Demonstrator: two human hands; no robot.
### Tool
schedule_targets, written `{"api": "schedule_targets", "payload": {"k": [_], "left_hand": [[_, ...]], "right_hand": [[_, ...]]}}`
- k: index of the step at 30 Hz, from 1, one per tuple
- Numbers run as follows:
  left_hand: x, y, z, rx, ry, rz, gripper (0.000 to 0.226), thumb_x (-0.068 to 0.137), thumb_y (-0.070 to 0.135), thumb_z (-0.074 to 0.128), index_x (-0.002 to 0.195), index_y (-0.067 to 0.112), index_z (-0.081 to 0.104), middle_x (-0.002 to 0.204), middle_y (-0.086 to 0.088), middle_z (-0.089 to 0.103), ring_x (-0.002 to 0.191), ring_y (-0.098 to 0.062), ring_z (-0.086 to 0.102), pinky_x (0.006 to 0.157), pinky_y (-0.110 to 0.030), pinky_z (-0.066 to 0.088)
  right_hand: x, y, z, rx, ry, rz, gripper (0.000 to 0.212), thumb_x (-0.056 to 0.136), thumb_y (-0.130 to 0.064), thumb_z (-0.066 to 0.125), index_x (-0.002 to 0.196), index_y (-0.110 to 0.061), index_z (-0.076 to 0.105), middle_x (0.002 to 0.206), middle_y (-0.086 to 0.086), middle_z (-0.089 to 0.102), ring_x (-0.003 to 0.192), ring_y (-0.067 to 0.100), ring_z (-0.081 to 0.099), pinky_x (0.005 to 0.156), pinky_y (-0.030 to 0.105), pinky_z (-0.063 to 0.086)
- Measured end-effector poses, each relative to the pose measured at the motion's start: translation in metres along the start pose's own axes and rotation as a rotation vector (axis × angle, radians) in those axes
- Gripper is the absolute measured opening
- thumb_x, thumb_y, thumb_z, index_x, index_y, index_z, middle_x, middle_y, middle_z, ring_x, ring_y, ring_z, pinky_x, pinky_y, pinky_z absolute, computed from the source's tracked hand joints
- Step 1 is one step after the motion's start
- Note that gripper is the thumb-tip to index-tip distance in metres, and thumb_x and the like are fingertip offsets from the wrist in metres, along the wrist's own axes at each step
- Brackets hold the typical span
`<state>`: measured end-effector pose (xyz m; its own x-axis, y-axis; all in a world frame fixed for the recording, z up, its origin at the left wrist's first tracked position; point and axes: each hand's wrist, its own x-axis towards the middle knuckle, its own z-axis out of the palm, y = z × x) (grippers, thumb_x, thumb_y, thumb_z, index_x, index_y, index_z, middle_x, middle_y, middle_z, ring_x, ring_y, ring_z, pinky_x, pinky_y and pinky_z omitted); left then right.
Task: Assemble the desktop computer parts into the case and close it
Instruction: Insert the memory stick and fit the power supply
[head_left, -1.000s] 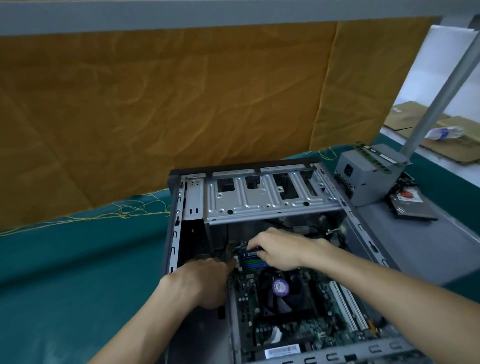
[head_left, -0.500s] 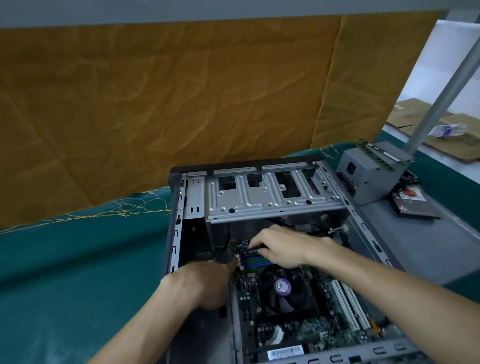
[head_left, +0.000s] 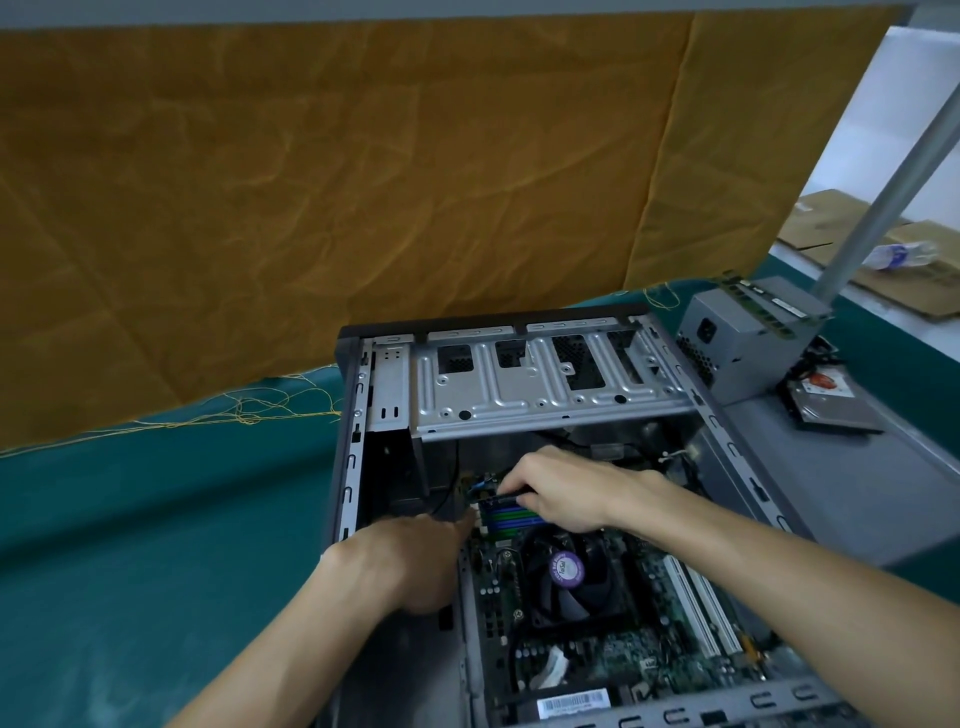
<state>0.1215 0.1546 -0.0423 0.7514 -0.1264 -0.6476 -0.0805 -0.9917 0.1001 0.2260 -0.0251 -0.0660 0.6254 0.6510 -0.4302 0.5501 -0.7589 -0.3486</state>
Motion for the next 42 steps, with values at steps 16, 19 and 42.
{"api": "schedule_targets", "payload": {"k": [16,19,42], "left_hand": [[-0.004,0.005,0.001,0.046,0.135,0.047,0.080,0.100,0.014,0.042,0.162,0.026,-0.007,0.141,-0.014,0.057,0.124,-0.034,0.059,0.099,-0.042,0.048],[-0.009,0.008,-0.002,0.066,0.167,0.076,0.084,0.100,0.012,0.042,0.161,0.030,-0.012,0.138,-0.012,0.057,0.121,-0.034,0.060,0.097,-0.043,0.047],[0.020,0.005,-0.014,-0.445,0.066,0.038,0.050,0.099,0.015,0.043,0.149,0.014,0.045,0.134,-0.013,0.061,0.110,-0.023,0.064,0.074,-0.018,0.047]], "right_hand": [[-0.005,-0.007,-0.005,-0.056,0.020,-0.017,0.025,0.101,-0.016,0.060,0.123,-0.017,0.071,0.115,0.009,0.070,0.106,0.031,0.065,0.085,0.041,0.053],[-0.017,0.002,-0.010,-0.091,0.075,0.011,0.038,0.099,-0.029,0.064,0.137,-0.027,0.062,0.136,0.008,0.063,0.122,0.029,0.061,0.096,0.042,0.051],[-0.032,0.017,-0.018,-0.263,0.070,0.118,0.030,0.095,-0.008,0.061,0.067,-0.017,0.057,0.071,0.002,0.055,0.078,0.034,0.057,0.068,0.037,0.045]]}}
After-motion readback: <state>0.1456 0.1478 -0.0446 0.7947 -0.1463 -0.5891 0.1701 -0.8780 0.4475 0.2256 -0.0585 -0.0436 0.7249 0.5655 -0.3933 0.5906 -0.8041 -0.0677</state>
